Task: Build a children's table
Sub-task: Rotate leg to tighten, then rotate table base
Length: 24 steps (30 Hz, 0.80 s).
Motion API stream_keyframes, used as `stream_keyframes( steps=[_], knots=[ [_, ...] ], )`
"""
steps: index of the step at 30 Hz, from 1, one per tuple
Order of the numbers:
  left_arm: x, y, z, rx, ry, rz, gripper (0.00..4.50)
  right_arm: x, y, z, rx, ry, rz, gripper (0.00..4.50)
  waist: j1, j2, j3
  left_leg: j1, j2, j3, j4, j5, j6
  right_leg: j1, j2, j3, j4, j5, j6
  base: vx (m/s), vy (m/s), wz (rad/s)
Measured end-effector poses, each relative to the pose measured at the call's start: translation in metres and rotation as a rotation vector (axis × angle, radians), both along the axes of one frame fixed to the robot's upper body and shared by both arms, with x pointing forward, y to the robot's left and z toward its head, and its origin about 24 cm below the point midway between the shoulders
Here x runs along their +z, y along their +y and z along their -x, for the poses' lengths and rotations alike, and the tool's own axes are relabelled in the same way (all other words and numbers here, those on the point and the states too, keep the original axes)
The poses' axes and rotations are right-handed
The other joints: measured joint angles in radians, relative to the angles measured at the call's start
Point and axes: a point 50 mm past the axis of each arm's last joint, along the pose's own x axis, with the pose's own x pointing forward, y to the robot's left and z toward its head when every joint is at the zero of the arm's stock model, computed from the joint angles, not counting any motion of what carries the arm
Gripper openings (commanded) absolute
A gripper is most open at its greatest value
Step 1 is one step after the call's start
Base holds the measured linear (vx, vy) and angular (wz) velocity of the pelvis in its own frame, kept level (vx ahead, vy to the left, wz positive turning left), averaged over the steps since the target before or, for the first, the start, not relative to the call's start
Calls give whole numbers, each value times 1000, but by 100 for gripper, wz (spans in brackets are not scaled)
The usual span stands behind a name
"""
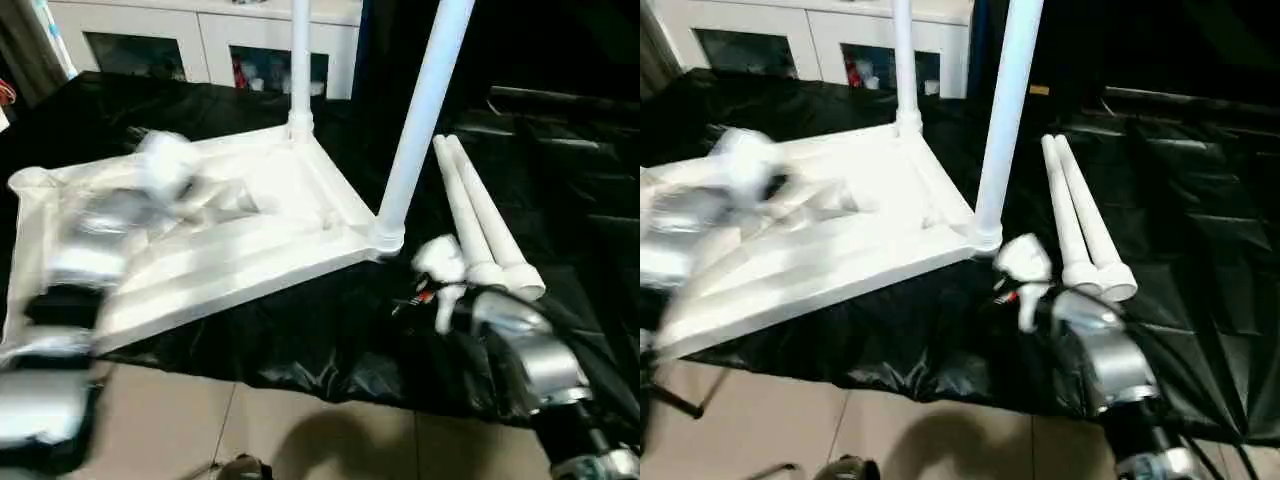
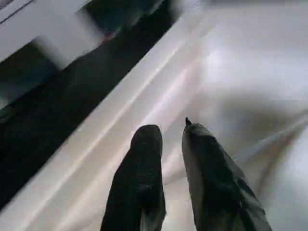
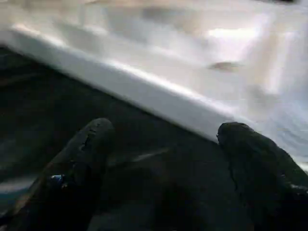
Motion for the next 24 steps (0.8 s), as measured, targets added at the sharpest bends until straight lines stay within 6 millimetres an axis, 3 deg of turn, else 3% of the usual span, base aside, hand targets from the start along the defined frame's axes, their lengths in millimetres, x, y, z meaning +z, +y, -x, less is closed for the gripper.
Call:
stream_keyframes(
  steps=[3, 6, 10, 18, 24],
  knots=[
    [-5, 33, 17, 117, 81, -86, 48, 1, 7, -5, -5, 15, 10, 340, -4, -12, 2, 0, 0, 0, 0, 0, -1, 0, 0, 0, 1, 0, 0, 0, 0, 0],
    [-19, 50, 30, 185, 166, -137, 17, 0, 11, -17, -68, 22, 42, 311, -3, -24, 4, 0, 0, 0, 1, 1, -1, 0, 0, 0, 1, 0, 0, 0, 0, 0],
    [-44, 58, 40, 185, 296, -211, 2, -3, 18, -34, -153, 29, 100, 281, -2, -34, 1, 0, 0, 0, 2, 1, -2, 1, -1, 0, 2, 1, 0, 0, 0, 0],
    [-49, 41, 43, 37, 394, -208, 0, -16, 23, -49, -222, 91, 208, 226, -6, -38, 0, 4, 0, 0, 1, 2, -3, 3, -1, 0, 4, 1, 0, 0, 0, 0],
    [-52, 12, 54, -255, 469, -132, 0, -18, 32, -60, -268, 93, 225, 178, -5, -37, 0, 4, 0, 0, 1, 2, -3, 3, -1, 1, 4, 1, 0, 0, 0, 0]
  ],
)
